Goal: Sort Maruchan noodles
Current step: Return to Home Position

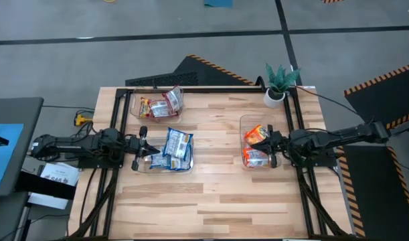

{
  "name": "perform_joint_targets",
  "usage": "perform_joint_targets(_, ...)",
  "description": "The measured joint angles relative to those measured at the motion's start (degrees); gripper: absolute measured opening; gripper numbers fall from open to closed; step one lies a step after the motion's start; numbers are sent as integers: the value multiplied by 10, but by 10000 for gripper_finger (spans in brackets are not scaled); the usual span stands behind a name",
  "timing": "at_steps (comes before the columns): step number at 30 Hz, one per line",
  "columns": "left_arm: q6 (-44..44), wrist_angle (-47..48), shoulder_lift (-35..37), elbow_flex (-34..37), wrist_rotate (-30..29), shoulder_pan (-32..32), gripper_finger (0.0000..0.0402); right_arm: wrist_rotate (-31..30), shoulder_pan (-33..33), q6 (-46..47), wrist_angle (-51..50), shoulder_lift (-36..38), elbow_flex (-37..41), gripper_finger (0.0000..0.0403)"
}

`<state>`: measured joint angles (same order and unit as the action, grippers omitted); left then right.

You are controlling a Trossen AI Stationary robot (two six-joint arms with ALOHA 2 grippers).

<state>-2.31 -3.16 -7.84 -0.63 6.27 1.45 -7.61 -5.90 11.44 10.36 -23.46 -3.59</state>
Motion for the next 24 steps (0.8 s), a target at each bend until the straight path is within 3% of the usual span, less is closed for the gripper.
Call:
perform_joint_targets(9, -17, 3, -4, 0, 24, 0, 0, 2, -4, -12, -1, -1, 31, 15)
perform_joint_targets(18, -8, 30, -4, -3, -78, 0, 0, 2, -4, 61, -58, -1, 32, 16)
perform_joint_targets(24, 24, 31, -4, -4, -84, 0, 0, 2, -4, 61, -69, -1, 32, 16)
